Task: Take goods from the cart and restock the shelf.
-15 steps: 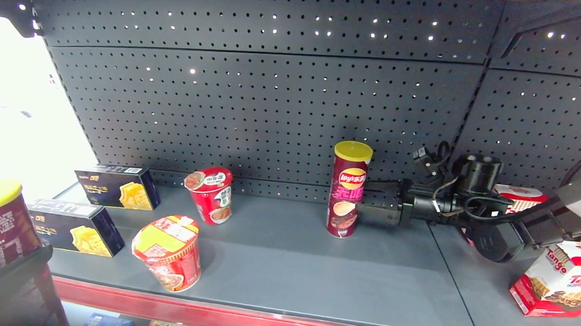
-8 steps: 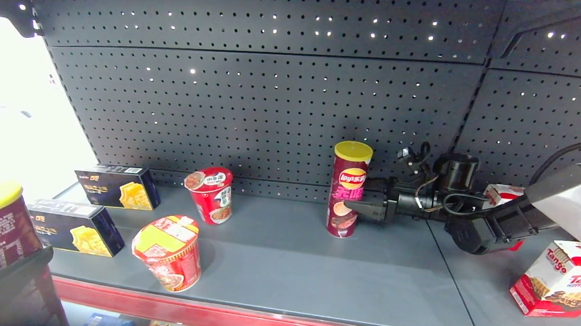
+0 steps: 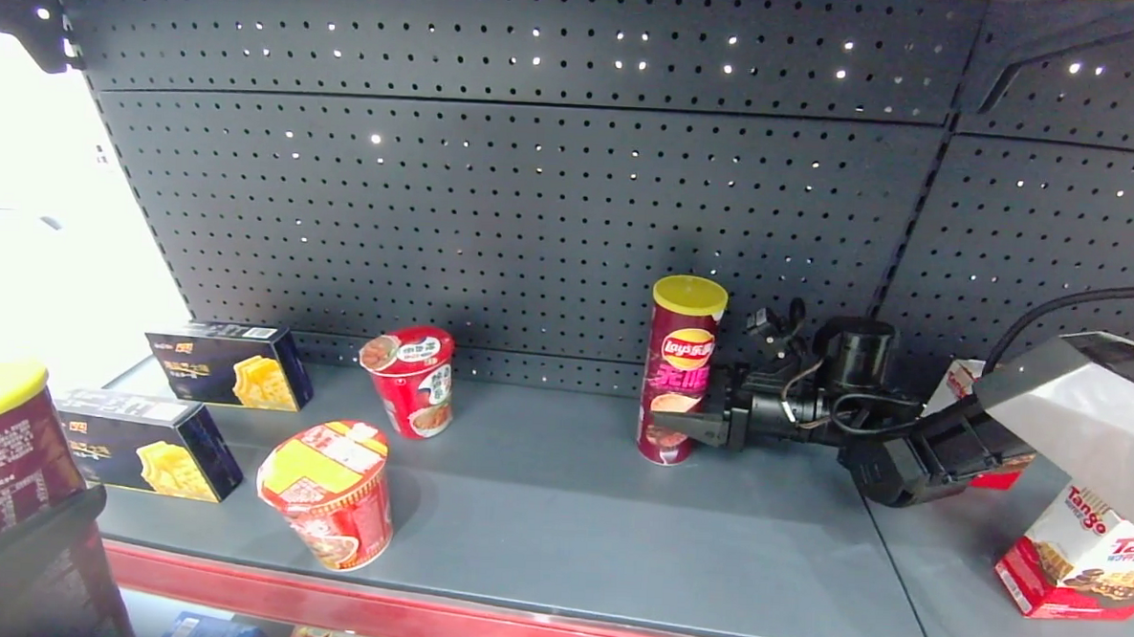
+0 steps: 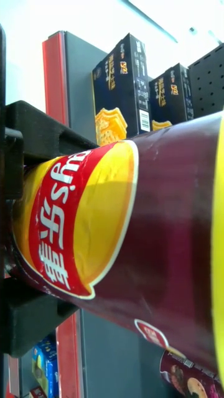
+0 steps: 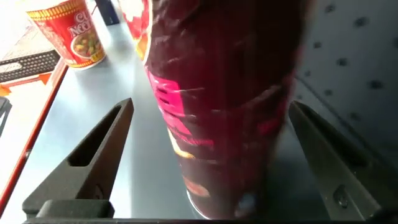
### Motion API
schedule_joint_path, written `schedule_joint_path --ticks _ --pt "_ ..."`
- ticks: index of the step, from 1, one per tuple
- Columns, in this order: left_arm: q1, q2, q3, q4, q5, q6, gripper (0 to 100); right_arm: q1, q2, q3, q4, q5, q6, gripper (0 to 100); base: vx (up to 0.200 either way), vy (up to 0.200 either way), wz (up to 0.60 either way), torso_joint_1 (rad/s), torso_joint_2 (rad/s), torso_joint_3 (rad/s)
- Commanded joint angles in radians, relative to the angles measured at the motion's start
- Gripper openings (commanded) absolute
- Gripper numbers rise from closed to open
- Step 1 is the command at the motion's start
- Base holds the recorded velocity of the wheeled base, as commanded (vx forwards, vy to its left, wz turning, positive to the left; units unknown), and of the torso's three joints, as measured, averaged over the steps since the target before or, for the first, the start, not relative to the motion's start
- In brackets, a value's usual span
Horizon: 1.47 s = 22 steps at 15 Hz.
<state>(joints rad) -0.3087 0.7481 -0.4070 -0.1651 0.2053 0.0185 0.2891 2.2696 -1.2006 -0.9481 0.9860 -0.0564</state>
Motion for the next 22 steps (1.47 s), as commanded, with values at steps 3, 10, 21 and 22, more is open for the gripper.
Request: schedule_joint_path --ticks 3,10,21,22 --pt "0.002 -0.001 0.001 -0.001 0.0 0.0 0 0.018 0.034 -0.031 -0.001 0.0 0.0 100 0.0 0.0 0.0 0.0 0.0 0.0" --pt "0.002 -0.003 0.01 -0.001 0.002 -0.002 0 0.03 0.073 -0.045 -0.041 -0.001 0.0 0 0.0 0.0 0.0 0.0 0.0 0.0" --pt "0.002 -0.003 0.008 0.001 0.005 -0.015 0 0.056 -0.124 0.164 -0.067 -0.015 -0.002 0 0.0 0.0 0.0 0.0 0.0 0.0" --pt "0.002 -0.004 0.01 0.001 0.005 -0.017 0 0.068 -0.156 0.2 -0.069 -0.029 -0.002 0 0.0 0.0 0.0 0.0 0.0 0.0"
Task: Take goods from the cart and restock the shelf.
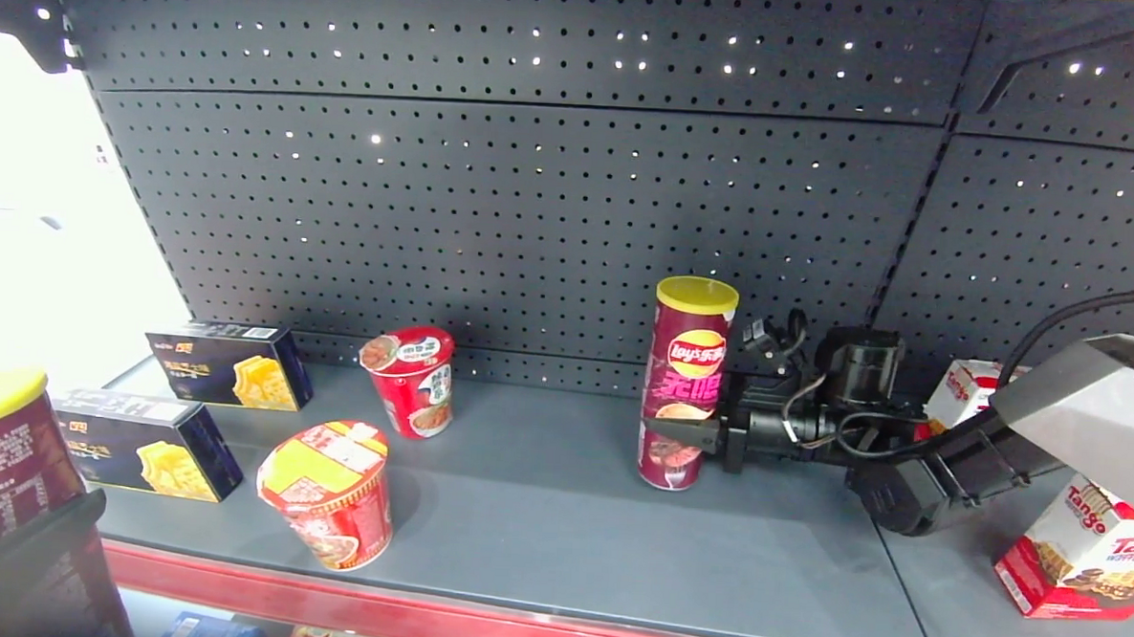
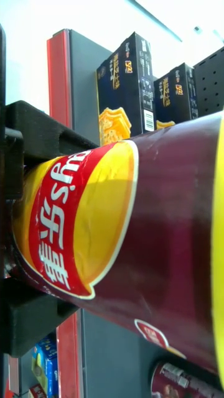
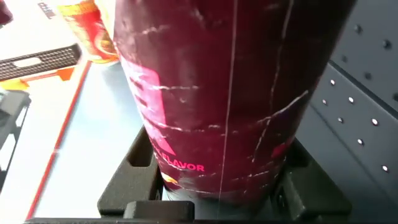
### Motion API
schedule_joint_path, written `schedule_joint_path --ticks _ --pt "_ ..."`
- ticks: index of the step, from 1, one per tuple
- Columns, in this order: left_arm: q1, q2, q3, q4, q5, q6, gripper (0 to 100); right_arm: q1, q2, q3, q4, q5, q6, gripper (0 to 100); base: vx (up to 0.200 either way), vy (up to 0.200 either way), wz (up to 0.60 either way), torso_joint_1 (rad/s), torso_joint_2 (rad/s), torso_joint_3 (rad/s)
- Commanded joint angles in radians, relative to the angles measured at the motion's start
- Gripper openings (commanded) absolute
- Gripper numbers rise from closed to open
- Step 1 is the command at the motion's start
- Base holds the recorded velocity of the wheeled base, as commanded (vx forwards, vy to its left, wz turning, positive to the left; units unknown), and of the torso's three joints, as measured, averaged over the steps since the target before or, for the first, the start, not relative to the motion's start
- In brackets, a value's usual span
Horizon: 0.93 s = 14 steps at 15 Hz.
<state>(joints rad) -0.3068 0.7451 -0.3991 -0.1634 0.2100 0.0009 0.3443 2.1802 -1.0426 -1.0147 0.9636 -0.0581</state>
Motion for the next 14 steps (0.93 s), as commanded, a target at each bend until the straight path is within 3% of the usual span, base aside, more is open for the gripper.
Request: schedule_joint_path --ticks 1,4,14 --pt "0.0 -0.001 0.002 -0.001 0.0 -0.012 0 0.025 -0.085 0.065 -0.004 -0.022 -0.002 0 0.0 0.0 0.0 0.0 0.0 0.0" --pt "0.0 -0.004 0.0 -0.001 0.002 -0.022 0 0.067 -0.122 0.147 -0.051 -0.072 -0.002 0 0.0 0.0 0.0 0.0 0.0 0.0" --pt "0.0 -0.021 0.002 0.004 0.002 -0.027 0 0.084 -0.209 0.443 -0.223 -0.074 -0.002 0 0.0 0.0 0.0 0.0 0.0 0.0"
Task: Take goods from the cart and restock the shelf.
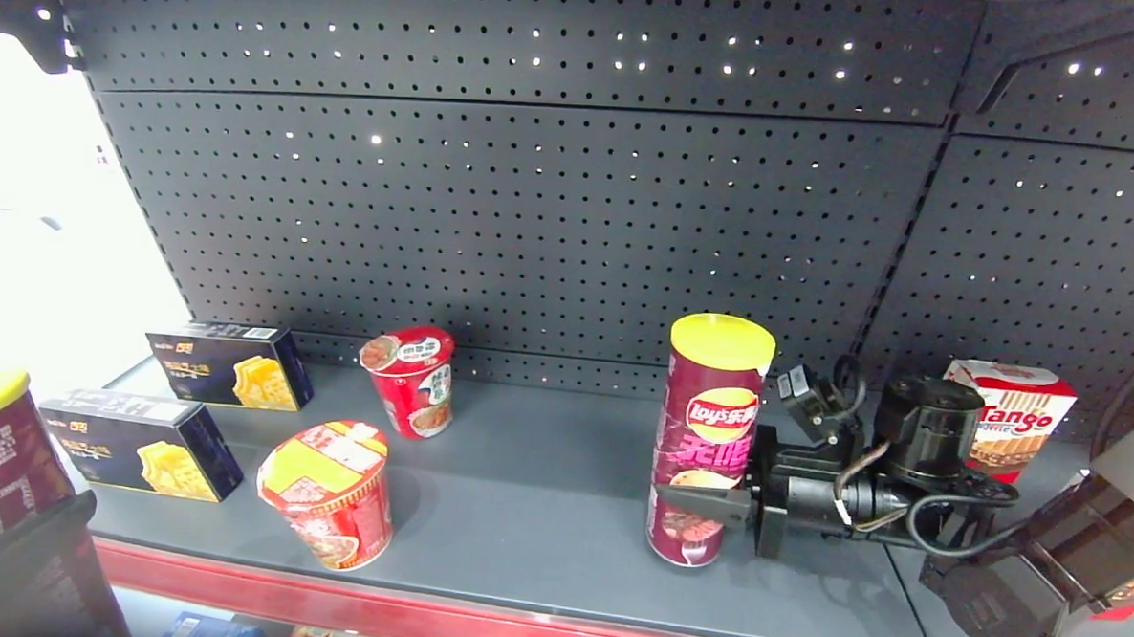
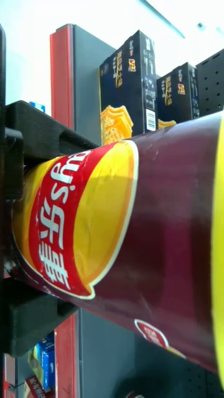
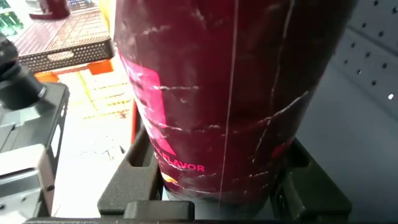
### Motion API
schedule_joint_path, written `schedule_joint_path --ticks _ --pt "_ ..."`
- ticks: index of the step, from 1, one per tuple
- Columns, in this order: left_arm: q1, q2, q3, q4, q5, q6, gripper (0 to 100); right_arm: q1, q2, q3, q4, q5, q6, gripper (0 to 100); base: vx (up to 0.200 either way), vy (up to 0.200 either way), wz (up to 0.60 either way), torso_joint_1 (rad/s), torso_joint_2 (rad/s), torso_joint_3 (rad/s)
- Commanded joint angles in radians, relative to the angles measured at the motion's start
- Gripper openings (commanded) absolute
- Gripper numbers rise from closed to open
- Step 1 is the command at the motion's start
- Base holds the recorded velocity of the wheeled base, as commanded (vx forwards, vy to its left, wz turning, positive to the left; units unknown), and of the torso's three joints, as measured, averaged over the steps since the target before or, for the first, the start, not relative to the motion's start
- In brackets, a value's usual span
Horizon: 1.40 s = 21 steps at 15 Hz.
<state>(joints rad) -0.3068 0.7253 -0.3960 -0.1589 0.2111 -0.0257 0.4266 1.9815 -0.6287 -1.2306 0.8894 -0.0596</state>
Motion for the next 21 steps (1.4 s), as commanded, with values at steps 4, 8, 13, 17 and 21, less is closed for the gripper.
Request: schedule_joint_path --ticks 4,8,13,17,21 --pt "0.0 -0.015 0.0 0.006 0.001 0.001 0 0.001 -0.01 0.083 -0.055 0.0 0.0 0 0.0 0.0 0.0 0.0 0.0 0.0" --pt "0.0 -0.018 0.0 0.006 0.002 0.0 0 0.003 -0.01 0.116 -0.076 0.0 -0.003 0 0.0 0.0 0.0 0.0 0.0 0.0" --pt "0.002 -0.023 0.0 0.006 0.001 0.0 0 0.003 0.002 0.141 -0.098 0.005 -0.005 0 0.0 0.0 0.0 0.0 0.0 0.0" --pt "0.002 -0.029 0.0 0.006 0.001 0.0 0 0.011 0.023 0.135 -0.099 0.002 -0.005 0 0.0 0.0 0.0 0.0 0.0 0.0" --pt "0.002 -0.029 0.002 0.007 0.001 0.0 0 0.011 0.074 0.095 -0.127 0.006 0.0 0 0.0 0.0 0.0 0.0 0.0 0.0"
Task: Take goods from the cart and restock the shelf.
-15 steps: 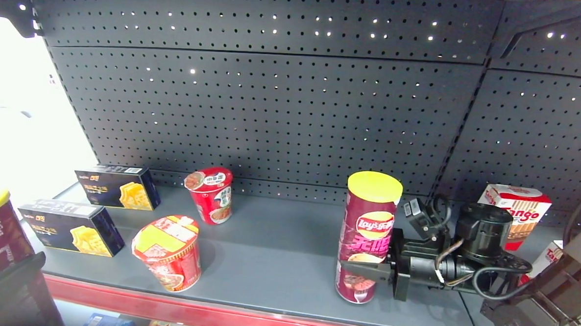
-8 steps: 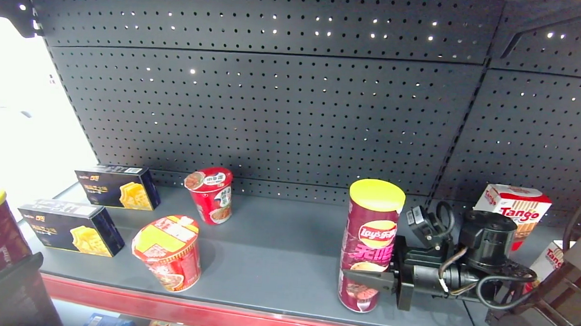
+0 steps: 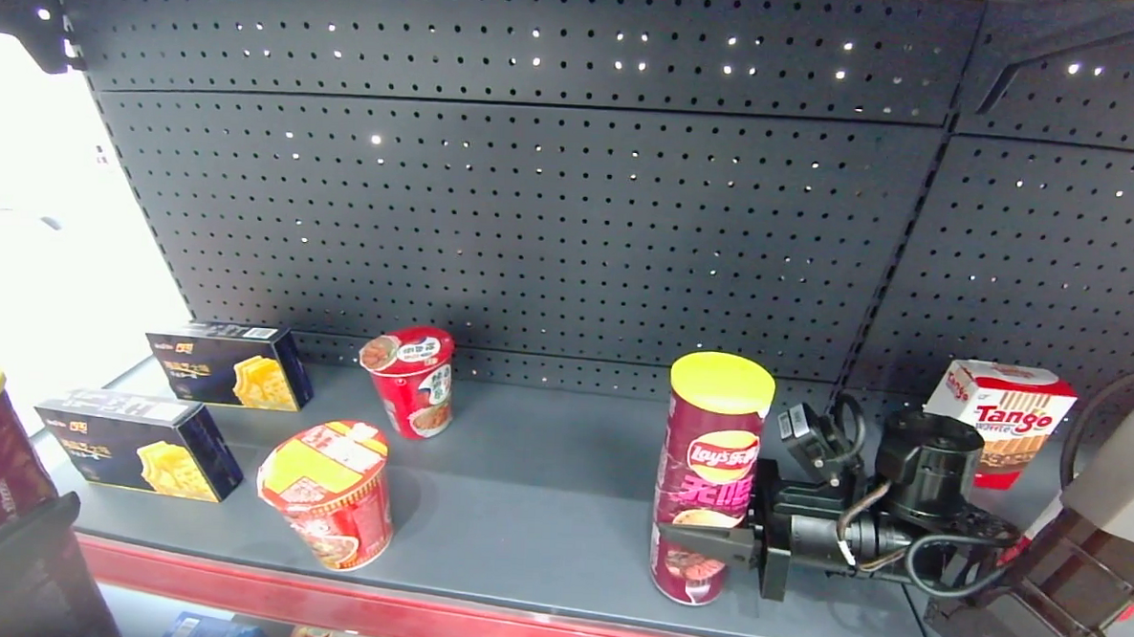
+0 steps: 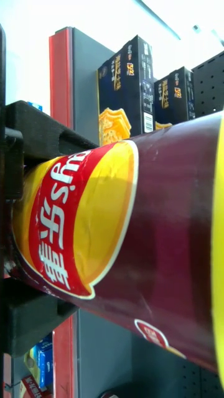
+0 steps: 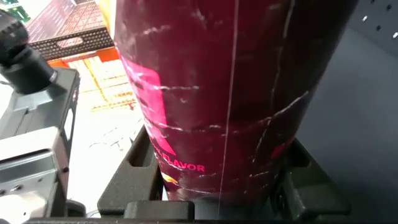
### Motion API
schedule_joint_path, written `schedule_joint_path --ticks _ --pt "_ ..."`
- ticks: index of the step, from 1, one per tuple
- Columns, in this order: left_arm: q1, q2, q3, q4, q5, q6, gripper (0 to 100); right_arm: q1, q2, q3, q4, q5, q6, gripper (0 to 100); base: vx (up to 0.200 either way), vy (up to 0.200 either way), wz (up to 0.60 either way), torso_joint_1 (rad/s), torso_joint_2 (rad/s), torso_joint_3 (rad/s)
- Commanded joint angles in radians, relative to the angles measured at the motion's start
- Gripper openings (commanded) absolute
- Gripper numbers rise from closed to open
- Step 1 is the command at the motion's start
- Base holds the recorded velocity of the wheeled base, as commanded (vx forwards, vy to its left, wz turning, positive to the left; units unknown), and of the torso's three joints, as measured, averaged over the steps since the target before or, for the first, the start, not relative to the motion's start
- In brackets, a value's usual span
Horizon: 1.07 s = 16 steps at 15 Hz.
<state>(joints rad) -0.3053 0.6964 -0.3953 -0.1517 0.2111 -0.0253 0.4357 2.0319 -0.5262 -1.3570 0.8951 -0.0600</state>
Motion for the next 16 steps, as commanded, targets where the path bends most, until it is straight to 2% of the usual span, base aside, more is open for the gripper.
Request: schedule_joint_path --ticks 1,5,6,16 --pt "0.0 0.0 0.003 0.0 0.001 -0.001 0 0.003 0.031 -0.011 -0.007 0.002 0.002 0 0.0 0.0 0.0 0.0 0.0 0.0" --pt "0.0 0.0 0.001 0.0 0.001 -0.001 0 0.001 0.037 -0.005 -0.008 -0.004 -0.001 0 0.0 0.0 0.0 0.0 0.0 0.0" --pt "0.0 0.0 0.001 0.0 0.001 -0.001 0 0.003 0.039 -0.005 -0.008 -0.005 -0.003 100 0.0 0.0 0.0 0.0 0.0 0.0" --pt "0.0 -0.006 0.015 0.0 0.002 -0.001 0 0.005 -0.059 0.08 -0.004 -0.004 -0.003 100 0.0 0.0 0.0 0.0 0.0 0.0"
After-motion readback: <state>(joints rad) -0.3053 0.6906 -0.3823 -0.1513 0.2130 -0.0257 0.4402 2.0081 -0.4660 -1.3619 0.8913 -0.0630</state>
